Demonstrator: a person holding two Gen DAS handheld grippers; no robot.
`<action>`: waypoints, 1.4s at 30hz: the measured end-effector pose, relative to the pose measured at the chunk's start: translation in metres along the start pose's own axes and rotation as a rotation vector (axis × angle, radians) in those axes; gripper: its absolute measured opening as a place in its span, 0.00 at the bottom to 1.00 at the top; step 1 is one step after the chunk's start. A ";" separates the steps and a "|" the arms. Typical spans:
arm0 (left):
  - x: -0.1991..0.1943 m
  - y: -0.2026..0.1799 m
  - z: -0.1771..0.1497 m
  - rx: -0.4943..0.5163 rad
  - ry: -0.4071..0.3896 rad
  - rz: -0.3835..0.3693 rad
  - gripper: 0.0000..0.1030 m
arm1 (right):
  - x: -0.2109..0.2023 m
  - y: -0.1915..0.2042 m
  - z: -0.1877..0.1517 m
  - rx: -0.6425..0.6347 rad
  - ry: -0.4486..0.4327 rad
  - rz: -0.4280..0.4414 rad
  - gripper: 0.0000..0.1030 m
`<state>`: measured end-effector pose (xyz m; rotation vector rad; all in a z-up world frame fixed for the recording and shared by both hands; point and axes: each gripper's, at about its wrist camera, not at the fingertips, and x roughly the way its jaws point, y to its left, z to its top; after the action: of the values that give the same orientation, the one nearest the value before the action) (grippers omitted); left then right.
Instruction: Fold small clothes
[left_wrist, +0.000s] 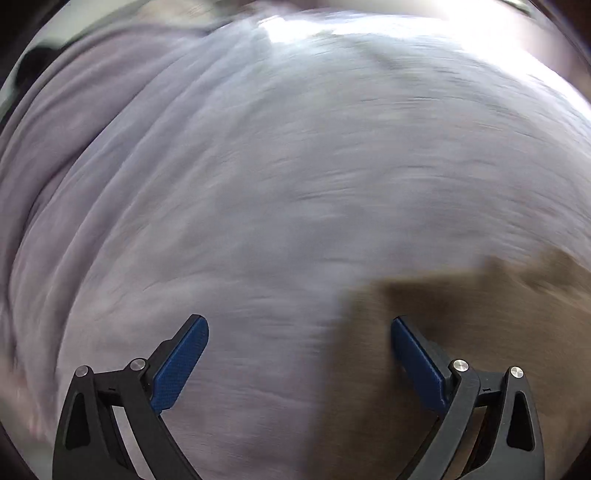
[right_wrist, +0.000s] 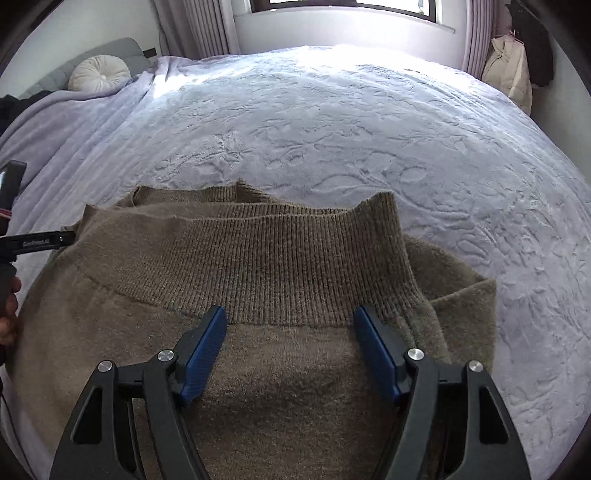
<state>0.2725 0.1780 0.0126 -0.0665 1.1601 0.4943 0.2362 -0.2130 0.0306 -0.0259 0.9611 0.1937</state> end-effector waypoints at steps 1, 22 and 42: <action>0.007 0.016 0.000 -0.056 0.041 -0.091 0.97 | 0.000 0.000 -0.001 -0.004 -0.008 0.002 0.76; -0.036 -0.016 -0.064 0.149 -0.006 -0.397 1.00 | -0.025 0.018 -0.026 -0.113 0.084 -0.004 0.77; -0.091 -0.006 -0.198 0.366 -0.043 -0.392 1.00 | -0.073 0.055 -0.131 -0.175 0.129 0.004 0.77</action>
<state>0.0770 0.0822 0.0112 0.0335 1.1445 -0.0653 0.0795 -0.1844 0.0185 -0.1997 1.0700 0.2819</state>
